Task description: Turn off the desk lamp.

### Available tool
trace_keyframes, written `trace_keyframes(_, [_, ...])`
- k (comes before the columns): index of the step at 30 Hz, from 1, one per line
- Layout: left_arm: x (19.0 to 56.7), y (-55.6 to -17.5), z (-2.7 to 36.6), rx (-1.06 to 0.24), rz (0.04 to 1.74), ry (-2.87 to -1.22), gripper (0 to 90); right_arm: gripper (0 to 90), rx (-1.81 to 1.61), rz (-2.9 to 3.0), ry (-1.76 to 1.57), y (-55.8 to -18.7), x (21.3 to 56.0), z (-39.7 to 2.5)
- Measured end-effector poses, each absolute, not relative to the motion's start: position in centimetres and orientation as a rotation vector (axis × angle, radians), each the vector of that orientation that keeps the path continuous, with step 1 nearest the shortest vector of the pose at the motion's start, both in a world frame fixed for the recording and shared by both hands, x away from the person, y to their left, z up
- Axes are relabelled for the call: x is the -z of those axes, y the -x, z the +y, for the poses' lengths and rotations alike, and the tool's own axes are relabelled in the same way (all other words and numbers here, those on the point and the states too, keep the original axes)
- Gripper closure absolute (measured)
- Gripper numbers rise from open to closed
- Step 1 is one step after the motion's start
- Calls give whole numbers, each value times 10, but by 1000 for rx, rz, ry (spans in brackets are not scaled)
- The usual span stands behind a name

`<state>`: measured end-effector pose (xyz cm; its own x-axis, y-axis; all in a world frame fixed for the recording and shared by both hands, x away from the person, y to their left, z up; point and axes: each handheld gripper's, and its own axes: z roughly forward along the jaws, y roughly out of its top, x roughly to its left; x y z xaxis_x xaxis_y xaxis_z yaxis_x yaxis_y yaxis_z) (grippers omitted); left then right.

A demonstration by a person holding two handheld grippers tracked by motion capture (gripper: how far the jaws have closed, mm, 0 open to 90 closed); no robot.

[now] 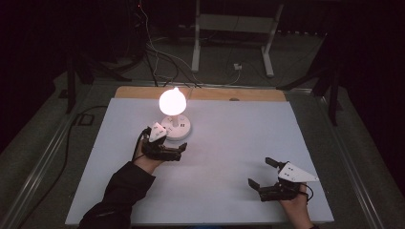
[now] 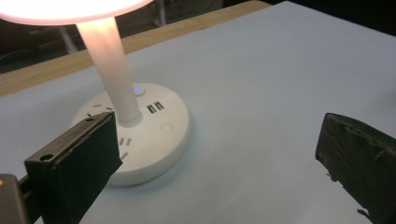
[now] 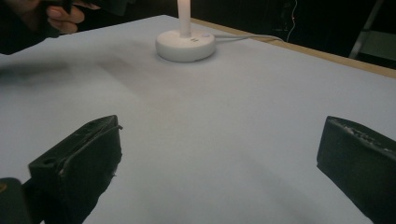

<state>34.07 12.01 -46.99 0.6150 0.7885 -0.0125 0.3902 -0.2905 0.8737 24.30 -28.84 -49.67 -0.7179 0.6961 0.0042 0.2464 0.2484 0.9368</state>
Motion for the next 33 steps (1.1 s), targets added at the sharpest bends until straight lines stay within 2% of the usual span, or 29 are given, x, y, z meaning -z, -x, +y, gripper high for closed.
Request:
trace_keyframes(6, [476, -352, 116, -527, 968, -1913, 5, 0, -1470, 2115, -862, -243, 497, -288])
trace_keyframes(15, [482, -365, 114, -518, 1009, -1894, 93, 0, -1469, 2121, -854, -243, 497, -288])
trace_keyframes(22, [486, -374, 113, -529, 1009, -1901, 229, 0, -1471, 2117, -855, -243, 497, -288])
trace_keyframes(33, [494, -385, 108, -568, 1033, -1942, 508, 0, -1469, 2113, -856, -242, 497, -289])
